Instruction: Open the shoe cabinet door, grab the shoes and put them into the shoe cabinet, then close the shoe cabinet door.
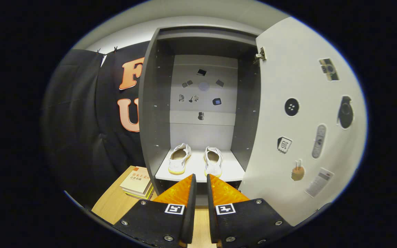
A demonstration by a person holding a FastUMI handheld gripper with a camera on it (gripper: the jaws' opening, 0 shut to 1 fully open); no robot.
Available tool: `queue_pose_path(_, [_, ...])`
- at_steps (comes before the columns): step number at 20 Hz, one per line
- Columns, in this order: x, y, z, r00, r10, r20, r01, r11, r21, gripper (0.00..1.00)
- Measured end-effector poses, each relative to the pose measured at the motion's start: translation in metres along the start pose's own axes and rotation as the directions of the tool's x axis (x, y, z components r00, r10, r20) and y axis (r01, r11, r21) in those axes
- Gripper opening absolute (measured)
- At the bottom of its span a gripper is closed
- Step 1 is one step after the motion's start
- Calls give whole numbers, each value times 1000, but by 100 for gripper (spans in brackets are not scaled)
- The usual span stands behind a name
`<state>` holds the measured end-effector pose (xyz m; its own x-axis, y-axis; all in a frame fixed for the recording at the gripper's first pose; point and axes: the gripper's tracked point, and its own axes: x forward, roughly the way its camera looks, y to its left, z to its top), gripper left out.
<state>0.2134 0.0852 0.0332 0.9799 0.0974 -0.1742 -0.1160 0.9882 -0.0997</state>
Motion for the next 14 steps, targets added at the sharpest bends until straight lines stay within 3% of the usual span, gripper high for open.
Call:
queue_pose_path(8, [-113,-58,-14,993,-115,28,113,992,64,29])
queue_pose_path(14, [-171,-146,-44,970,-241,19,236,963,133,37])
